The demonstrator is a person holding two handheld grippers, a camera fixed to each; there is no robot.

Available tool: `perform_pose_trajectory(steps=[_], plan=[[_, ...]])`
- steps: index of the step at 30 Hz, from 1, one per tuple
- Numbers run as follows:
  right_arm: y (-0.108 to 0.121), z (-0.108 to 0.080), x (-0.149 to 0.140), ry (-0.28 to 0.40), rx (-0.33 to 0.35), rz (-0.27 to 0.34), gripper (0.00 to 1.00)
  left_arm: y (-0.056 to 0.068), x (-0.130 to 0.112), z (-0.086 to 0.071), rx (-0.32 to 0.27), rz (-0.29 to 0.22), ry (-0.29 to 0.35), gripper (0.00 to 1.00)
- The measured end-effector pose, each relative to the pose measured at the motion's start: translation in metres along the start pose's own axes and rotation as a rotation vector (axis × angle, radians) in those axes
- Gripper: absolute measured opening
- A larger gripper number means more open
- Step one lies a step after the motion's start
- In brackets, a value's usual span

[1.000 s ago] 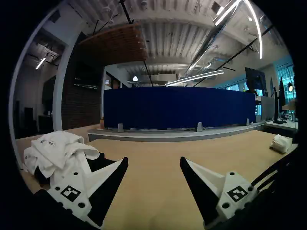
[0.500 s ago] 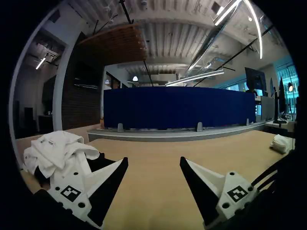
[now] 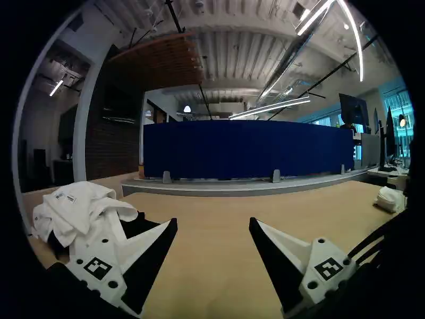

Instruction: Fold towel

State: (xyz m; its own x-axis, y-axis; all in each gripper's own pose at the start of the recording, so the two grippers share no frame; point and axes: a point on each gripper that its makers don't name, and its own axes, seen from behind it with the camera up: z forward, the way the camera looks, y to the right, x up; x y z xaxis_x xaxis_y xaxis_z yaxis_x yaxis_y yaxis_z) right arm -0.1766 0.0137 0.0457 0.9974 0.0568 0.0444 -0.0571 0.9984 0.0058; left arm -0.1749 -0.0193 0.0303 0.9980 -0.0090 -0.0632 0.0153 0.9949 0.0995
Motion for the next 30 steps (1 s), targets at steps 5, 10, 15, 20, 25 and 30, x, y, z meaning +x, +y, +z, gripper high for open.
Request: perform_pose_trajectory(steps=[5,10,15,20,25,30], plan=[[-0.0008,-0.0039,0.0009,0.019,-0.004,-0.017,1.0,0.0003,0.0005,-0.0004,0.0,0.0,0.0,1.0],[-0.0027,-0.0068,0.001,0.035,-0.009,-0.036,1.0,-0.0002,0.0008,-0.0003,0.0,0.0,0.0,1.0],[-0.0041,-0.0075,-0.0001,0.038,-0.007,-0.044,1.0,-0.0001,0.0009,0.0001,0.0,-0.001,0.0,1.0],[-0.0049,-0.0082,0.0002,0.037,-0.004,-0.045,1.0,0.0,0.001,0.0,0.0,0.0,0.0,1.0],[-0.0048,-0.0087,0.0014,0.037,-0.003,-0.043,1.0,0.0002,0.0009,-0.0002,0.0,0.0,0.0,1.0],[-0.0048,-0.0093,0.0015,0.037,-0.003,-0.044,1.0,0.0002,0.0007,-0.0002,0.0,0.0,0.0,1.0]])
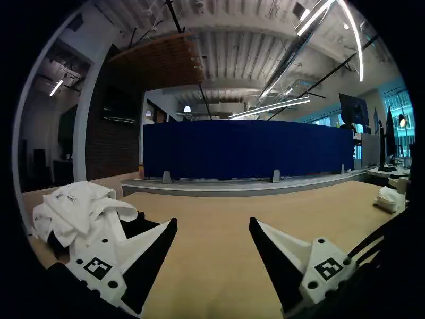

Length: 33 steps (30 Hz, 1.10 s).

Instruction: Fold towel

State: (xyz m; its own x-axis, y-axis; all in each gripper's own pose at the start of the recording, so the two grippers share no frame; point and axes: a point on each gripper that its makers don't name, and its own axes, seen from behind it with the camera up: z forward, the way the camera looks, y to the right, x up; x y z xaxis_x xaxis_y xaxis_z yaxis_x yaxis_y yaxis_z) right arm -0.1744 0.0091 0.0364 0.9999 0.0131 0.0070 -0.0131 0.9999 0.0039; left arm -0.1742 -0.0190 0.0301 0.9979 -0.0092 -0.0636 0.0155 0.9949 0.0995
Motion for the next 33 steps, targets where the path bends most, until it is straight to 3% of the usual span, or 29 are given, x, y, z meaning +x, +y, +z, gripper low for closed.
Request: perform_pose_trajectory(steps=[33], plan=[[0.0,-0.0057,-0.0001,0.0,0.001,0.0,1.0,-0.0001,-0.0011,-0.0008,0.0,-0.002,0.0,1.0]])
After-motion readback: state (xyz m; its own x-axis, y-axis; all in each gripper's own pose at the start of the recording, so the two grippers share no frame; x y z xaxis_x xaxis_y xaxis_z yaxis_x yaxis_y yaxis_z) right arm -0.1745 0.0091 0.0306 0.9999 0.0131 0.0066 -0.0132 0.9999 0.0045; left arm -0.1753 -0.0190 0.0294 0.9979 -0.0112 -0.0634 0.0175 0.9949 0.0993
